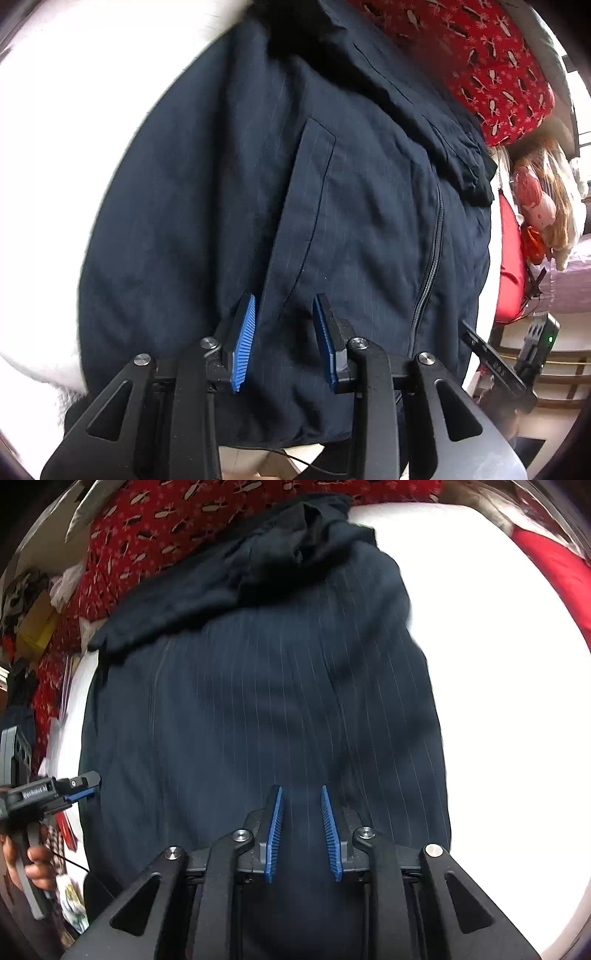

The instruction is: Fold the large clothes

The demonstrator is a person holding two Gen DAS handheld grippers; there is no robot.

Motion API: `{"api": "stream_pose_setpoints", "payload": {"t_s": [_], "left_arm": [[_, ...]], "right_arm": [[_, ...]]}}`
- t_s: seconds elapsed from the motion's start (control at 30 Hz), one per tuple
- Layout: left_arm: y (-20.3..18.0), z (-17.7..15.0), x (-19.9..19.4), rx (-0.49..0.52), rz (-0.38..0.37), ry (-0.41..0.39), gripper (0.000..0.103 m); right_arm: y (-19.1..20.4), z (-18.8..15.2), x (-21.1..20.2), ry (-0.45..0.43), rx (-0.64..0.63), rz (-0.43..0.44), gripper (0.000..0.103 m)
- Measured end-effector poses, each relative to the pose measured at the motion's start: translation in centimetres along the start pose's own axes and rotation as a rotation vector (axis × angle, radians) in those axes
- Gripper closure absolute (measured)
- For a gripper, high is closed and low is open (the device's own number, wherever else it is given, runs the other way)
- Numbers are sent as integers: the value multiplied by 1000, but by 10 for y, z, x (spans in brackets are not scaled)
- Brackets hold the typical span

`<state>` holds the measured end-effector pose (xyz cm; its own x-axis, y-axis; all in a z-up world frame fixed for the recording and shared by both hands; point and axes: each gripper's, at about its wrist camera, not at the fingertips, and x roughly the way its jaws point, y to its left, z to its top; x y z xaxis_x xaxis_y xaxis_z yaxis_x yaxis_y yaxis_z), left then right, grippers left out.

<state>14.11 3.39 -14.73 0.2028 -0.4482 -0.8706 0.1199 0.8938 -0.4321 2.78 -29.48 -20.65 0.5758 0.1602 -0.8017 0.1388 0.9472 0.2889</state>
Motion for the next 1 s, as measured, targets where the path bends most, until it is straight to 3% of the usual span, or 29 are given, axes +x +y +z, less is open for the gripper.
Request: {"api": "stream_pose_setpoints", "payload": {"t_s": [0.1,0.2,0.27,0.33,0.43,0.57,0.67,0.73,0.83,0.9,0.97,1.0], "left_arm": [[7,-14,-22,0,-8,-27,73],[14,-24,-39,13,-53,-21,73],[23,-29,-48,16,-20,-42,70],[44,-34,-55,-12,1,-64,64],[75,-39,-54,-70,27,-69,64],[105,-50,-46,-120,16,-53,64],[120,-56,-40,-137,-49,-55,61],[126,-58,-31,-137,-94,-22,50],[129,-63,-22,-124,-149,36,47],[123,-66,-21,-90,-139,33,47],[117,-70,-24,-60,-123,23,47],[113,-71,-25,-45,-115,21,50]], "right_arm": [[-11,-23,-14,6,41,23,78],[-33,-45,-37,-51,105,48,74],[-52,-53,-50,-97,150,42,58],[-73,-65,-58,-125,202,43,52],[-98,-82,-58,-129,269,64,50],[-107,-92,-51,-126,308,184,46],[-94,-93,-42,-104,272,271,41],[-87,-95,-37,-75,228,303,41],[-83,-99,-40,-64,140,264,40],[-79,-95,-38,-72,117,270,44],[-73,-90,-38,-58,99,273,63],[-71,-89,-37,-47,86,262,67]]}}
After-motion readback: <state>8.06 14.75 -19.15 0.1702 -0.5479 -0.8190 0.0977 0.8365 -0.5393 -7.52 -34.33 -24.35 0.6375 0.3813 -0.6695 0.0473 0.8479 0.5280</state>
